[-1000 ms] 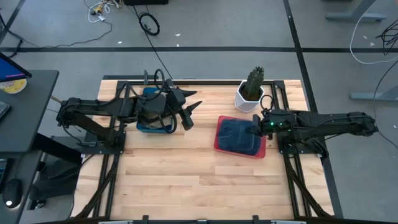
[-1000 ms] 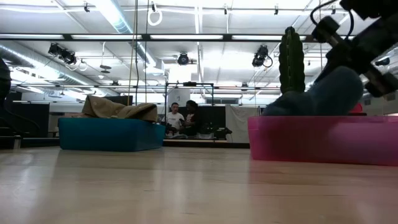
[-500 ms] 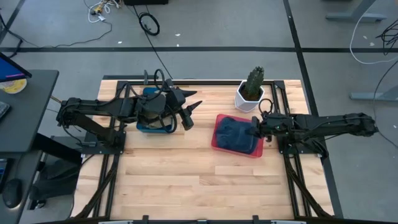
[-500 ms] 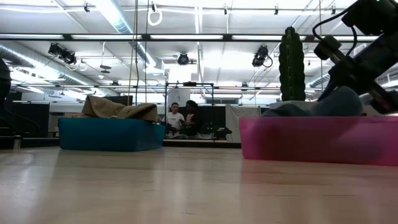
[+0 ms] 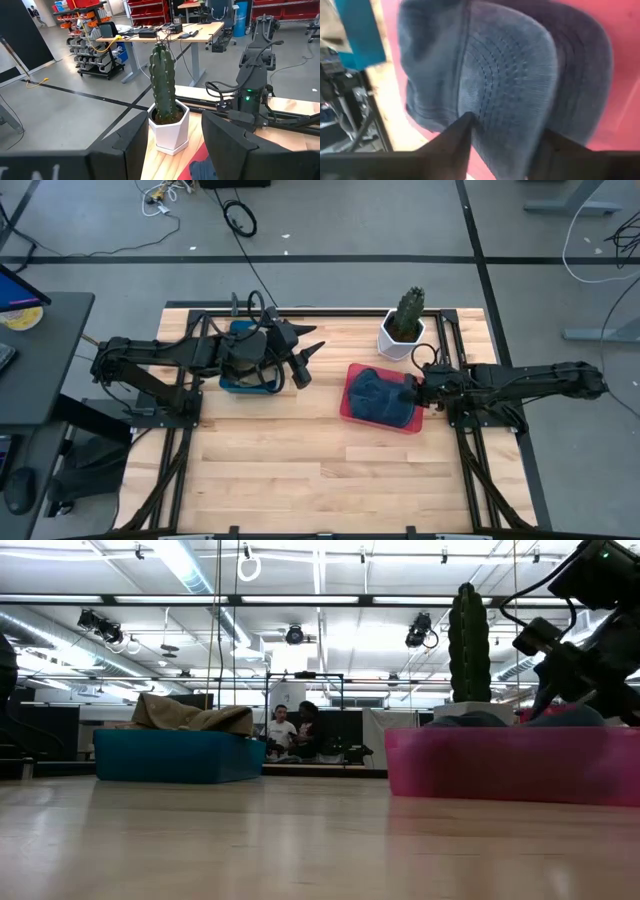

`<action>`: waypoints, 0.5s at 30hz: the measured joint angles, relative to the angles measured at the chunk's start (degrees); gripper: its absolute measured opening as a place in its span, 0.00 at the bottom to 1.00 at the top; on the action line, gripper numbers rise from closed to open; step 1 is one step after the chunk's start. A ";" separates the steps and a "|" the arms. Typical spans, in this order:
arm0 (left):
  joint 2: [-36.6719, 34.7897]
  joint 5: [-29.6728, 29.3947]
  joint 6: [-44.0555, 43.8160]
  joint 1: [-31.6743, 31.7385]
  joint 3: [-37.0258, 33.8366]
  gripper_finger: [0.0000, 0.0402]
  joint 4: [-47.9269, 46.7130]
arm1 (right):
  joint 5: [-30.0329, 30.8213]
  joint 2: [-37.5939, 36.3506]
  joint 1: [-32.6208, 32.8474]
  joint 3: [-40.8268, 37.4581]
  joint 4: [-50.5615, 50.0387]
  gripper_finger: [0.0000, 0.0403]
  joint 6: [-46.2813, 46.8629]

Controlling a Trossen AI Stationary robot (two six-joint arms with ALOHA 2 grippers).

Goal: Pick & Place hat
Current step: Put the blue cap into the red bin

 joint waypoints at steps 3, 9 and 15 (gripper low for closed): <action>-0.04 0.01 0.00 0.00 0.00 0.47 -0.02 | -2.31 0.04 0.00 -0.05 -0.02 0.52 -0.39; -0.07 0.00 0.02 0.00 -0.02 0.47 -0.09 | -3.55 -0.02 0.00 3.40 -2.10 0.72 -1.74; -0.07 0.01 0.04 0.00 -0.01 0.47 -0.24 | -2.91 -0.07 -0.04 8.68 -14.79 0.72 -3.37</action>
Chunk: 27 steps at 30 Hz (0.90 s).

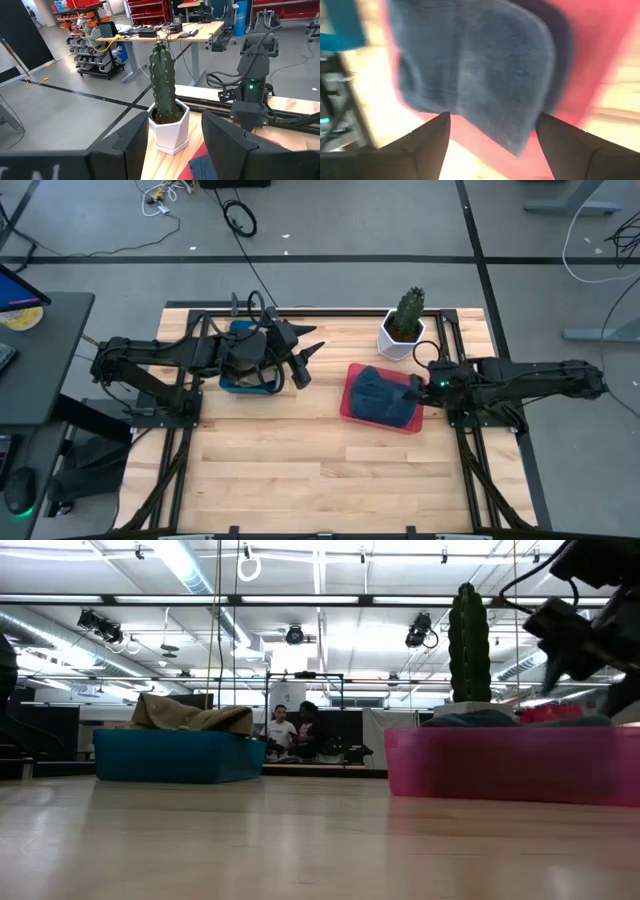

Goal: Pick & Place hat
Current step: Put the blue cap into the red bin, then return to Home Position

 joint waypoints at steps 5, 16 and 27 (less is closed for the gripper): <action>0.00 0.01 0.00 0.00 -0.03 0.47 -1.49 | -1.55 0.09 0.33 3.21 -0.96 0.68 1.22; 0.02 -0.01 0.02 0.00 -0.12 0.47 -1.58 | -0.09 2.14 0.03 7.38 -7.11 0.56 -0.09; 1.29 0.01 0.65 -0.04 -0.23 0.47 -1.44 | -0.68 5.64 -0.33 10.57 -6.81 0.42 -4.68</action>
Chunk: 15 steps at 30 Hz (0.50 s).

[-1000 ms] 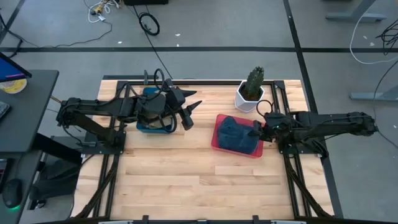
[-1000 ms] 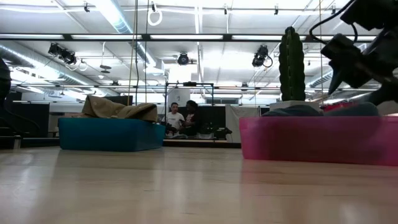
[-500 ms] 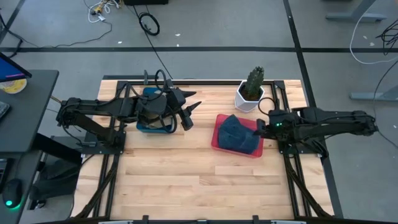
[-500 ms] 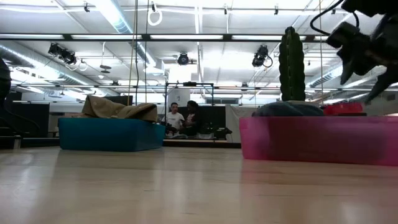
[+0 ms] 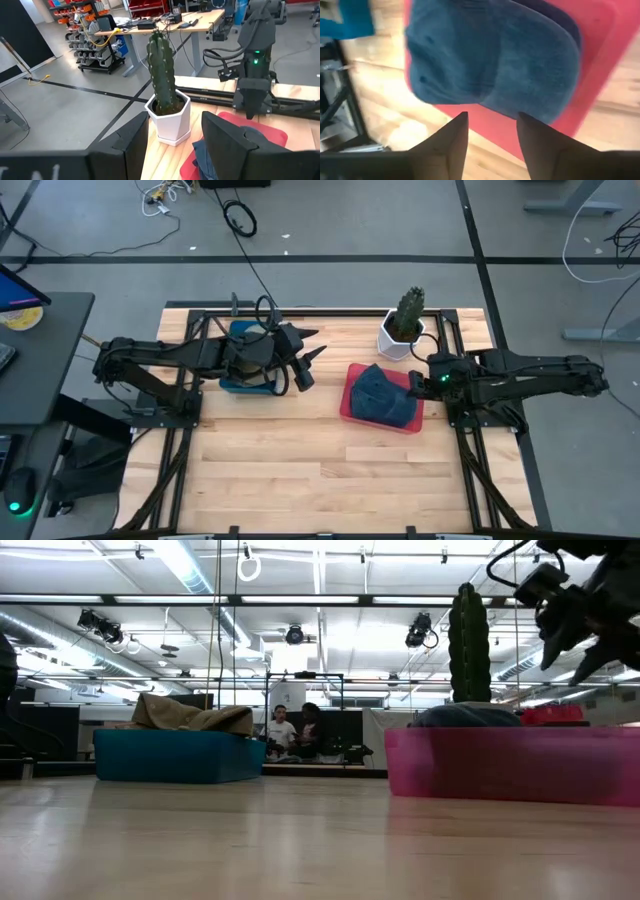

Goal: Pick & Place hat
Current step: Return to Home Position

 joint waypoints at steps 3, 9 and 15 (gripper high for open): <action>0.24 0.21 -0.26 -0.02 0.00 0.47 0.10 | -1.50 0.88 -0.42 0.00 -1.90 0.33 -2.80; 0.26 0.39 -0.70 -0.07 0.00 0.47 -0.16 | -0.38 1.35 0.96 2.94 -2.61 0.04 -5.38; 0.26 2.98 0.24 -0.07 0.00 0.47 -0.62 | 1.52 2.62 1.40 11.18 -8.86 0.01 -10.71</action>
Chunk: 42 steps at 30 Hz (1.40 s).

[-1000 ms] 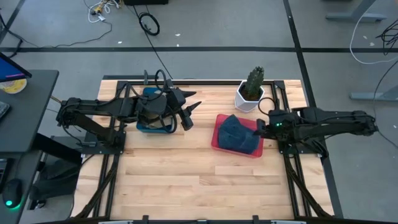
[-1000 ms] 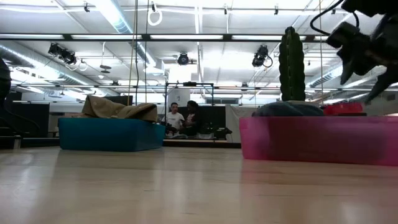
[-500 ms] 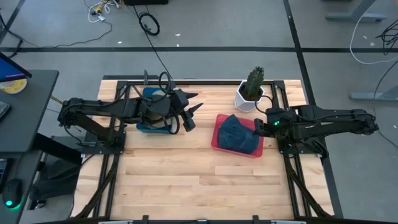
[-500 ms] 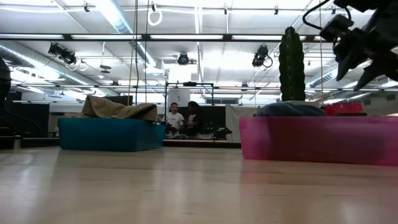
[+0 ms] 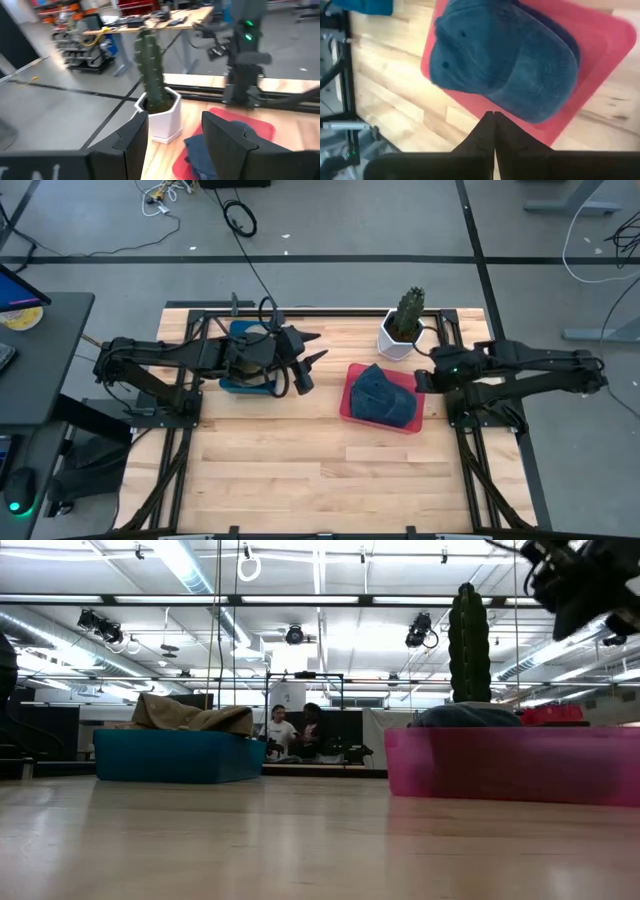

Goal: Pick & Place hat
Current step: Return to Home Position

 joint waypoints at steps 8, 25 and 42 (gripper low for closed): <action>0.08 11.58 0.53 1.47 -6.41 0.37 13.51 | 3.87 0.25 1.20 8.21 -8.06 0.01 -6.30; -18.45 17.16 -2.52 5.27 -41.58 0.01 51.56 | 2.42 0.29 2.84 8.38 -8.61 0.01 -5.88; -44.97 18.05 -3.99 8.87 -65.82 0.01 59.86 | -1.95 0.29 2.84 8.38 -9.85 0.01 -9.35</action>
